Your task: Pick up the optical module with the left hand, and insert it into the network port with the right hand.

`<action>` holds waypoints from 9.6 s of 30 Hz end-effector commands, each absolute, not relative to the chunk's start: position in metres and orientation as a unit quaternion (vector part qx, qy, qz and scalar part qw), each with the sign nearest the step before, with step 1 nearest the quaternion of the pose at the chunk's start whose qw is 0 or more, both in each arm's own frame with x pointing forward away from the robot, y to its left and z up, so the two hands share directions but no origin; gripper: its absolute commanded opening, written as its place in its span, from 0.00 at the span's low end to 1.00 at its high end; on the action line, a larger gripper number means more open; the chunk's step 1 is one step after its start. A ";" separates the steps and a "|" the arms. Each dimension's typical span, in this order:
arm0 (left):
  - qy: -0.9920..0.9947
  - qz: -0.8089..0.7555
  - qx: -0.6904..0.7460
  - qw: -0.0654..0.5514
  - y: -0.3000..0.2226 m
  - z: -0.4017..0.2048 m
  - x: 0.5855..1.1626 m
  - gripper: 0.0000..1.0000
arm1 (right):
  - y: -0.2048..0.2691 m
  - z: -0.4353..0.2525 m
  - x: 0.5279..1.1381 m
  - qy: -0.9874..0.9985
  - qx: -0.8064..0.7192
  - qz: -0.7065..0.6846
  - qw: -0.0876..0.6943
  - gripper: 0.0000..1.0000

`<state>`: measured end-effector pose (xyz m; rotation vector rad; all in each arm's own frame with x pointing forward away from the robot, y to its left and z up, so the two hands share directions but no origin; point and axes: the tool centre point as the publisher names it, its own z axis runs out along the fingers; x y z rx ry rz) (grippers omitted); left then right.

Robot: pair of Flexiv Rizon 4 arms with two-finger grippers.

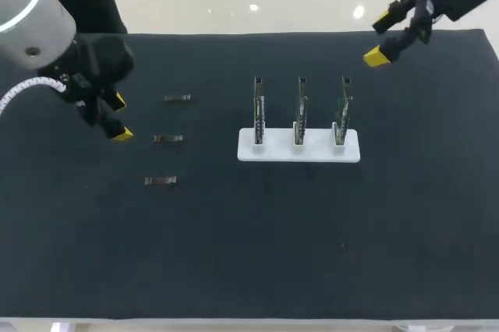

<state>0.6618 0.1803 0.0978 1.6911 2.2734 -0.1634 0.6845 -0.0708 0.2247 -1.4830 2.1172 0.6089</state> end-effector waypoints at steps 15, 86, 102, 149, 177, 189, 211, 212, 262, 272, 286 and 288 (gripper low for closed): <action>0.792 -0.056 0.589 0.150 0.180 0.098 0.662 1.00 | -0.058 0.226 0.685 0.772 -0.539 0.248 0.227 1.00; 0.736 -0.002 0.676 0.026 0.155 -0.002 0.625 1.00 | -0.058 0.226 0.685 0.772 -0.539 0.248 0.227 1.00; 0.734 -0.003 0.679 0.028 0.157 -0.010 0.622 0.73 | -0.058 0.226 0.685 0.772 -0.539 0.248 0.227 1.00; 0.725 -0.123 0.629 0.253 0.166 0.088 0.623 0.00 | -0.058 0.226 0.685 0.772 -0.539 0.248 0.227 1.00; 0.557 -0.335 0.558 0.516 0.175 0.153 0.634 0.00 | -0.058 0.226 0.685 0.772 -0.539 0.248 0.227 1.00; 0.557 -0.335 0.558 0.516 0.175 0.153 0.634 0.00 | -0.058 0.226 0.685 0.772 -0.539 0.248 0.227 1.00; 0.448 -0.463 0.560 0.521 0.113 0.185 0.672 0.00 | -0.058 0.226 0.685 0.772 -0.539 0.248 0.227 1.00; 0.447 -0.463 0.558 0.524 0.110 0.185 0.673 0.00 | -0.058 0.226 0.685 0.772 -0.539 0.248 0.227 1.00; 0.472 -0.474 0.531 0.520 -0.036 0.189 0.693 0.00 | -0.058 0.226 0.685 0.772 -0.539 0.248 0.227 1.00; 0.472 -0.474 0.531 0.520 -0.036 0.189 0.693 0.00 | -0.058 0.226 0.685 0.772 -0.539 0.248 0.227 1.00; 0.472 -0.474 0.531 0.520 -0.036 0.189 0.693 0.00 | -0.058 0.226 0.685 0.772 -0.539 0.248 0.227 1.00; 0.472 -0.474 0.531 0.520 -0.036 0.189 0.693 0.00 | -0.058 0.226 0.685 0.772 -0.539 0.248 0.227 1.00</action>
